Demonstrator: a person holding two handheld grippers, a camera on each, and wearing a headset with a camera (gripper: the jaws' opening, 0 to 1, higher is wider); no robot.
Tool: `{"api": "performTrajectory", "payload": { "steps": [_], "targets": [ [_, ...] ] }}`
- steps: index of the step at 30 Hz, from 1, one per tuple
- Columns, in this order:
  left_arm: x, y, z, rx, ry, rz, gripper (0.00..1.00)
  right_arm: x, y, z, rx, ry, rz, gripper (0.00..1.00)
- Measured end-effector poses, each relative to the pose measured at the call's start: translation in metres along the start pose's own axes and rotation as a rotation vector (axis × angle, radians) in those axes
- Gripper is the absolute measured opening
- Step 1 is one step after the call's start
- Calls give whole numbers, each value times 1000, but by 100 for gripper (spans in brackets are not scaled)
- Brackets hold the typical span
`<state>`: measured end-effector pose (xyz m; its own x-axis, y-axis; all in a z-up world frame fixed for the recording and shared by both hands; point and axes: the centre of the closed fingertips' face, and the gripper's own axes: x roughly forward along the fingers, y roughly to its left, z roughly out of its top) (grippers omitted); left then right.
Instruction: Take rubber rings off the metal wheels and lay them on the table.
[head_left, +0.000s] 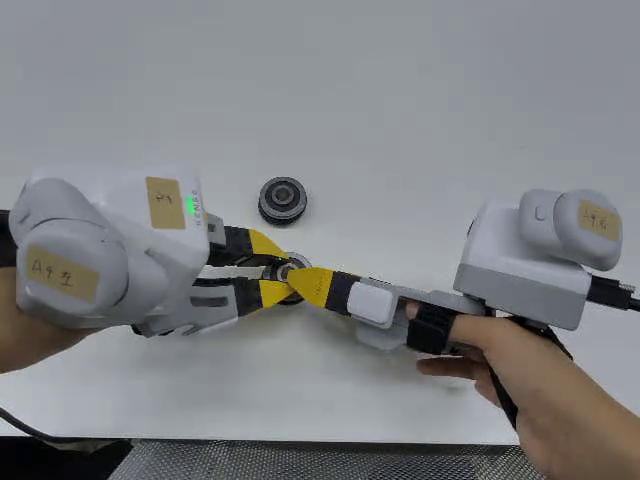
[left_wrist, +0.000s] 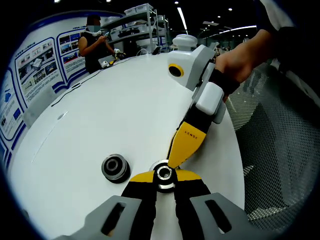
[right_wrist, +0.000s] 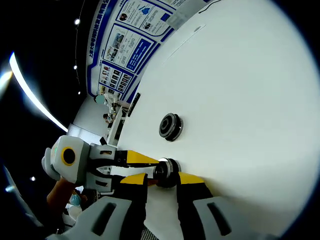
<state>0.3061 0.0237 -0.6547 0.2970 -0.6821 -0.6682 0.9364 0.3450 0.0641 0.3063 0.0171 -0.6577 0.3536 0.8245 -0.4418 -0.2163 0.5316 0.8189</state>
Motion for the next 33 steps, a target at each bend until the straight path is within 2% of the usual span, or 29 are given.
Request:
{"api": "performTrajectory", "payload": {
  "steps": [5, 8, 10, 17, 20, 24, 33],
  "targets": [
    [0, 0, 0, 4, 8, -6, 12, 1, 0, 1, 15, -3, -4, 24],
    [0, 0, 0, 6, 9, -11, 12, 3, 2, 6, 25, -32, 9, 25],
    [0, 0, 0, 6, 9, -10, 12, 4, 1, 4, -5, -7, -4, 24],
    [0, 0, 0, 5, 12, -11, 12, 2, 3, 0, -44, 12, 1, 23],
    [0, 1, 0, 5, 8, -12, 12, 1, 3, 1, -12, 10, 17, 25],
    [0, 0, 0, 6, 11, -11, 12, 0, 4, 1, -37, 0, 20, 25],
    [0, 0, 0, 5, 12, -10, 12, -2, 3, 1, -35, -6, 25, 23]
  ]
}}
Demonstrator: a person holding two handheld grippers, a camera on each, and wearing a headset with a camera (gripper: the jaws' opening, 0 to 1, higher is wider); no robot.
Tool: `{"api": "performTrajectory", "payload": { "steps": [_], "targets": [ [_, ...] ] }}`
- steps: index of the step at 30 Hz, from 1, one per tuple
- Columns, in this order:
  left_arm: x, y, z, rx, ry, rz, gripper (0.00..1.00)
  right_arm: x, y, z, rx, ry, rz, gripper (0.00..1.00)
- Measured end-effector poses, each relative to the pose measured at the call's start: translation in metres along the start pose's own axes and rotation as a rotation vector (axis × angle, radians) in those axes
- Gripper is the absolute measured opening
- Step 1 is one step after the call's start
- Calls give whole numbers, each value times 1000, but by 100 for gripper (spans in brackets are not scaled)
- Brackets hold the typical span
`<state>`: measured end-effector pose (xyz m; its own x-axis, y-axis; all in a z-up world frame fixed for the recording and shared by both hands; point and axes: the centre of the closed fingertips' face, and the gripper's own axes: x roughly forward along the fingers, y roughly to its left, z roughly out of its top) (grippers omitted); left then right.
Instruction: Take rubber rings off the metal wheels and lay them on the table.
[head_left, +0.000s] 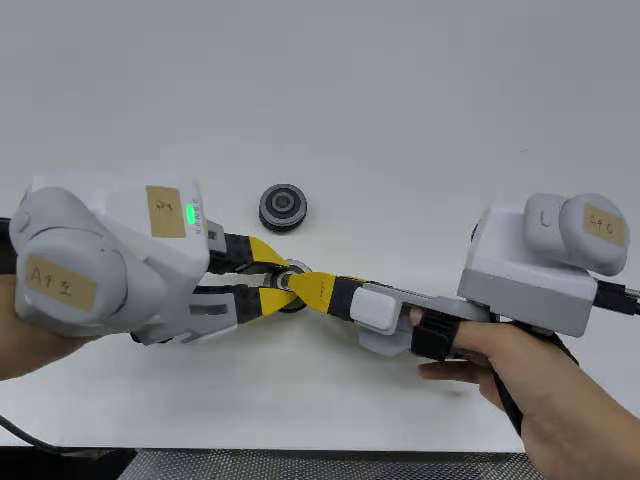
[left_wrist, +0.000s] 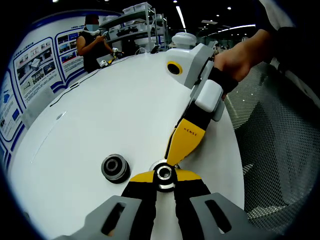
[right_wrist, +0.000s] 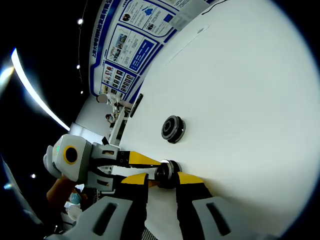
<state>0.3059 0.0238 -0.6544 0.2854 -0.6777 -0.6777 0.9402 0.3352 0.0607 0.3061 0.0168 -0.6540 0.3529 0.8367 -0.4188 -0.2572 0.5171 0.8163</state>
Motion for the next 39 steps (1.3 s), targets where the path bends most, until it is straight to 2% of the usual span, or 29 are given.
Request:
{"api": "performTrajectory", "payload": {
  "steps": [9, 15, 18, 19, 24, 32, 34, 39],
  "targets": [
    [0, 0, 0, -5, -4, 2, 12, 1, -7, 3, 10, -24, 16, 15],
    [0, 0, 0, -9, -6, 4, 12, 1, -8, 4, -3, -20, 6, 10],
    [0, 0, 0, -7, -5, 3, 12, 0, -13, 4, -22, -22, -22, 3],
    [0, 0, 0, -7, -5, 3, 12, 0, -11, 4, -18, -24, -10, 3],
    [0, 0, 0, -9, -5, 4, 12, -1, -10, 4, -37, -14, -20, 2],
    [0, 1, 0, -20, -13, 11, 12, -2, -5, 6, -72, 1, -56, 1],
    [0, 1, 0, -21, -18, 11, 12, -1, -3, 5, -120, 6, -65, 1],
    [0, 1, 0, -20, -23, 10, 12, 1, -2, 5, -156, 12, -79, 1]
  ]
}}
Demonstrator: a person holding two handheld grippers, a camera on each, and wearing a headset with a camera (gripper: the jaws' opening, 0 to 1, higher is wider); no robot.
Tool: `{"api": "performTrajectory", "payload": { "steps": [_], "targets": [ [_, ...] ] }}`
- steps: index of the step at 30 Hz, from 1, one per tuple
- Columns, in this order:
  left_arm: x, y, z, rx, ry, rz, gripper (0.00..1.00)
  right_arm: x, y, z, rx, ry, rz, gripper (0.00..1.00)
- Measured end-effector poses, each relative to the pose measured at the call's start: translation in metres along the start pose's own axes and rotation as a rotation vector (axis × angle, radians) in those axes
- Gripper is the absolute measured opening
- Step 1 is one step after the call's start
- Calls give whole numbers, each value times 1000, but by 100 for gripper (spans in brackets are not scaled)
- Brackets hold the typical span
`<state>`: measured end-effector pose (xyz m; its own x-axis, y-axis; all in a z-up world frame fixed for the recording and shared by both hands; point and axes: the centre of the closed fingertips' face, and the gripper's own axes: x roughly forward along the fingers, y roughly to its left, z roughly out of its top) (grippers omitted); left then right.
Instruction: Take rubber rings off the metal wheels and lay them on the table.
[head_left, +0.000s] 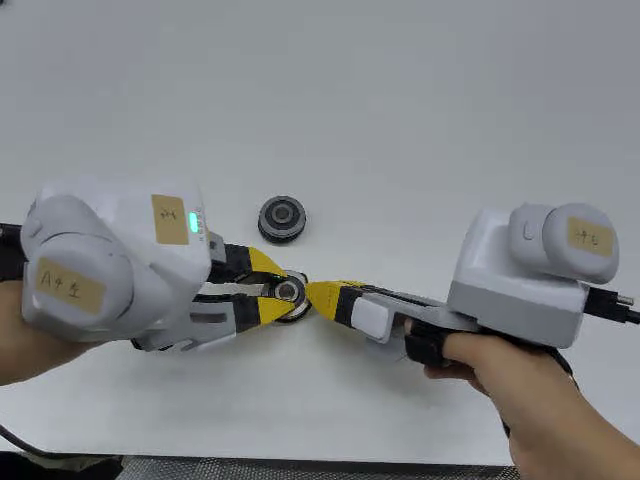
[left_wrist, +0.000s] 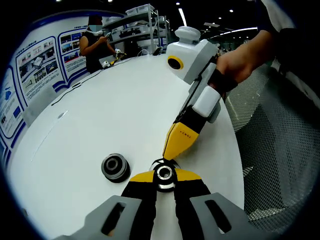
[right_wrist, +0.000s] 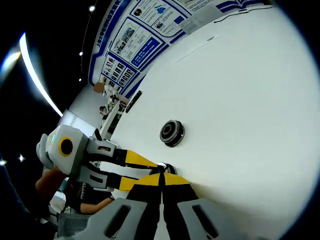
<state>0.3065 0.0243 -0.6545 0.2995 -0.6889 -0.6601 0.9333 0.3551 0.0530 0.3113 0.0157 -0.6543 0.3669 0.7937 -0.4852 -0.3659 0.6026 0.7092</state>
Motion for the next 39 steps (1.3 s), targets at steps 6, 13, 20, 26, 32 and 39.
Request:
{"api": "performTrajectory", "payload": {
  "steps": [6, 13, 20, 26, 32, 39],
  "targets": [
    [0, 0, 0, -3, -7, 3, 12, 3, -1, -1, -19, 6, -29, 1],
    [0, 1, 0, -6, -13, 6, 12, 3, -1, -1, -55, 18, -38, 1],
    [-1, 2, -1, -7, -17, 7, 12, 5, 2, -2, -104, 42, -27, 1],
    [-1, 4, -4, -3, -18, 6, 12, 5, 2, -2, -123, 56, -28, 1],
    [-1, 4, -5, -5, -22, 9, 12, 5, 4, -3, -130, 57, -34, 1],
    [-1, 5, -6, -30, -38, 24, 12, 4, 4, -2, -122, 34, -61, 1]
  ]
}}
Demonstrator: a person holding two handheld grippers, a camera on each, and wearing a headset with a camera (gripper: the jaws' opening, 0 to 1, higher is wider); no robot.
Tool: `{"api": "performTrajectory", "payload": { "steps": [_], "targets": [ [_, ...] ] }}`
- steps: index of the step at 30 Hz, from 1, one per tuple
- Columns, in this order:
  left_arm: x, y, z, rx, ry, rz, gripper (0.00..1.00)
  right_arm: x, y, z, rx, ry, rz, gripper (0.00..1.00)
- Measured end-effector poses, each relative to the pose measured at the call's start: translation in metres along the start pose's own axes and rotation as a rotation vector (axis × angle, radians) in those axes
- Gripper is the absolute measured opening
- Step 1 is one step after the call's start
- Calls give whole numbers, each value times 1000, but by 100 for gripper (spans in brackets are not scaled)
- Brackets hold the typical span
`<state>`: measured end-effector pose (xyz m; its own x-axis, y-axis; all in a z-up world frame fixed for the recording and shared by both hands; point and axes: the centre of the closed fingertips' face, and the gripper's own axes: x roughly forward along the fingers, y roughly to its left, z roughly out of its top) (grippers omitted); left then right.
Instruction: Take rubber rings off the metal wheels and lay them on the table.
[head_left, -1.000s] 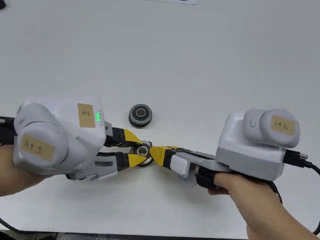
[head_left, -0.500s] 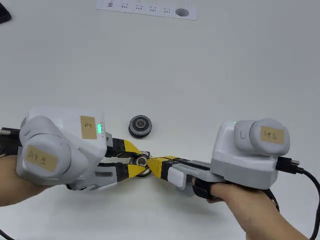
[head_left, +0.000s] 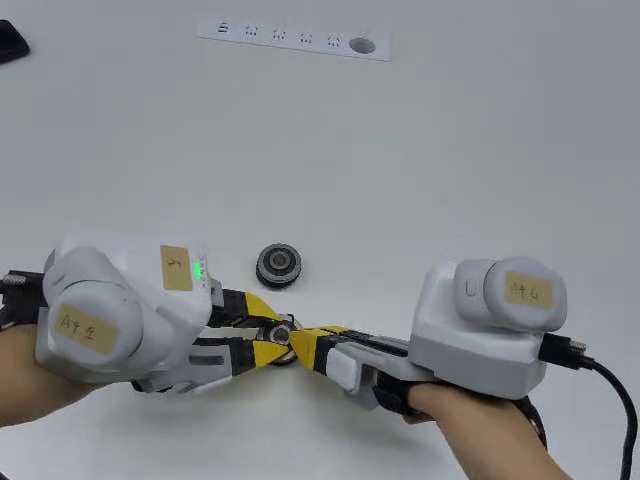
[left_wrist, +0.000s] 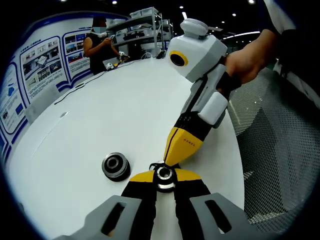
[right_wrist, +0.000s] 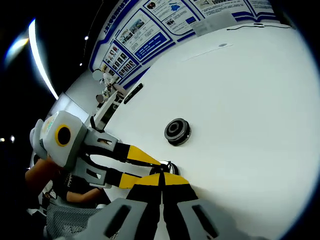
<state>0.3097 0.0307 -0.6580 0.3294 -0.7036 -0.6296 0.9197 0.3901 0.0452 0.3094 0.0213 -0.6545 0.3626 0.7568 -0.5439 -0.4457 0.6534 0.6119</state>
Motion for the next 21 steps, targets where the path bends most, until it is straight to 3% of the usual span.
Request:
{"api": "performTrajectory", "payload": {
  "steps": [5, 6, 7, 8, 9, 10, 11, 12, 14, 21],
  "targets": [
    [0, 0, 0, 7, 4, -3, 12, 0, 3, -1, -8, 3, 1, 1],
    [0, 0, 0, 7, 4, -3, 12, 1, 16, -4, 14, 20, 60, 1],
    [0, 0, 0, 7, 4, -3, 12, 3, 16, 4, 39, -38, 37, 1],
    [0, 0, 1, 5, 3, -3, 12, -1, 9, -3, -19, 14, -8, 1],
    [0, 0, 1, 5, 3, -2, 12, 0, 4, -3, -118, 24, -35, 1],
    [0, 0, 1, 6, 4, -2, 12, 1, 7, -4, -101, 26, -18, 1],
    [0, 0, 2, 7, 4, -2, 12, 1, 11, -2, -17, 15, 13, 1],
    [0, 0, 2, 6, 4, -1, 12, 1, 9, -2, 1, 15, 12, 1],
    [0, 0, 2, 5, 2, -1, 12, 0, 7, -2, -29, 10, 0, 1],
    [0, 0, 1, 5, 2, -2, 13, 1, 11, 1, -11, 1, 11, 1]
  ]
}}
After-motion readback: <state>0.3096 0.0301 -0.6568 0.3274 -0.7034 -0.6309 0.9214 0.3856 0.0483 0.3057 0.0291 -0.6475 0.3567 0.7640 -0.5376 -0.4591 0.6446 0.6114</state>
